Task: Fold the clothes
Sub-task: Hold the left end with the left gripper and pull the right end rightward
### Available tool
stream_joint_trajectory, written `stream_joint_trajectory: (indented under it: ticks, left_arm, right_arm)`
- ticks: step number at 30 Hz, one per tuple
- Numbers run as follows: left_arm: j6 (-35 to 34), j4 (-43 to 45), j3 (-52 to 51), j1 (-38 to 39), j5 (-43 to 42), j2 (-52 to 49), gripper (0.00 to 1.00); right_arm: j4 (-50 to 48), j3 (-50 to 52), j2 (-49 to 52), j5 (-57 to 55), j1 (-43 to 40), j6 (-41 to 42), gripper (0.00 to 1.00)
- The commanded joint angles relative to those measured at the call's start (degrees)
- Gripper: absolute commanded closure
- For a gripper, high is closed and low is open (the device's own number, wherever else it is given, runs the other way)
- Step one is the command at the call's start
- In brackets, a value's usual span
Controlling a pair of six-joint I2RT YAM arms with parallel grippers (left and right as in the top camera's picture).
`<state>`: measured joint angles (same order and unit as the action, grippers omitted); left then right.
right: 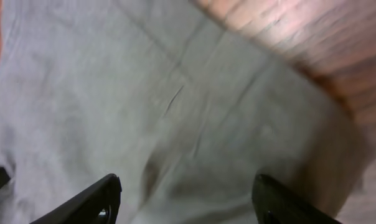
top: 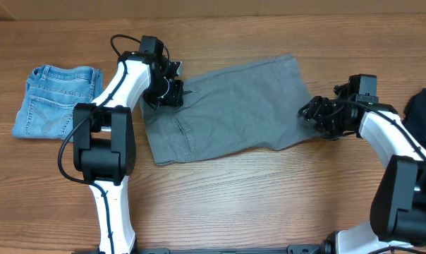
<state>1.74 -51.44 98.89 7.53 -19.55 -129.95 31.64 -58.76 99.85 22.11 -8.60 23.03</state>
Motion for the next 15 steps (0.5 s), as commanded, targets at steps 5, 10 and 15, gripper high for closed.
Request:
stream_joint_trajectory:
  ticks: [5, 10, 15]
  left_arm:
    - [1.1, -2.3, -1.3, 0.0, 2.1, -3.5, 0.82]
    - [1.1, -2.6, -1.3, 0.0, 2.1, -3.5, 0.82]
    - [1.1, -2.5, -1.3, 0.0, 2.1, -3.6, 0.81]
  right_arm:
    - [-5.5, 0.5, 4.4, 4.6, 1.2, -0.9, 0.77]
    - [-5.1, -4.3, 2.3, 12.8, 0.5, -0.9, 0.95]
    - [-5.0, -9.3, -1.7, 19.8, 0.3, -1.0, 0.96]
